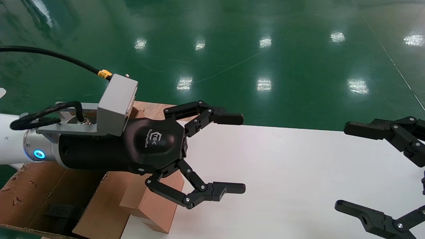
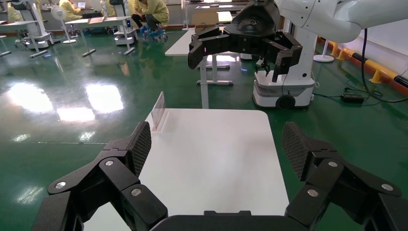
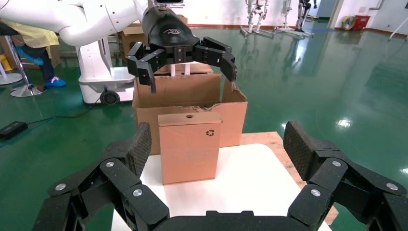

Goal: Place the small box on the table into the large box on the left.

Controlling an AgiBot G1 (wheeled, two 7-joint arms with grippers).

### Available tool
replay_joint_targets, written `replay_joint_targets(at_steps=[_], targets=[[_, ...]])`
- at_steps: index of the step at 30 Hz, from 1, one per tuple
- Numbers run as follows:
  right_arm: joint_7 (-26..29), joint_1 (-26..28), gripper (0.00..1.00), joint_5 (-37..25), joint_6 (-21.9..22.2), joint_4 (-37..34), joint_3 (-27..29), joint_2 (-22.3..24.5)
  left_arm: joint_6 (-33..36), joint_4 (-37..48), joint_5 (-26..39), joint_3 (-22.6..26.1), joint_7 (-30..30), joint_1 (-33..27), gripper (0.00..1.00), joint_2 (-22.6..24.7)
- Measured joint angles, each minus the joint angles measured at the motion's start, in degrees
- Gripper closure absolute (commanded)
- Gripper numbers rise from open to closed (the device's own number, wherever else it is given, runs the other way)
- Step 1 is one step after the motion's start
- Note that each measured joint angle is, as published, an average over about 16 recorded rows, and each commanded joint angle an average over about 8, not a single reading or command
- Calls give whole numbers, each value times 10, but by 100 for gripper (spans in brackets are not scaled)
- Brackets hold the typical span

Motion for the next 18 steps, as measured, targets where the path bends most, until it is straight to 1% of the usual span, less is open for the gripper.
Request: replay_joint_targets(at_steps=[11, 12, 13, 18], targets=[[0, 0, 0, 0, 0, 0, 0, 0, 0, 0, 0, 0, 0, 0, 0, 0], [0, 0, 2, 0, 0, 0, 0, 0, 0, 0, 0, 0, 0, 0, 0, 0], [0, 0, 11, 0, 0, 0, 0, 0, 0, 0, 0, 0, 0, 0, 0, 0], [0, 0, 74, 0, 0, 0, 0, 0, 0, 0, 0, 0, 0, 0, 0, 0]])
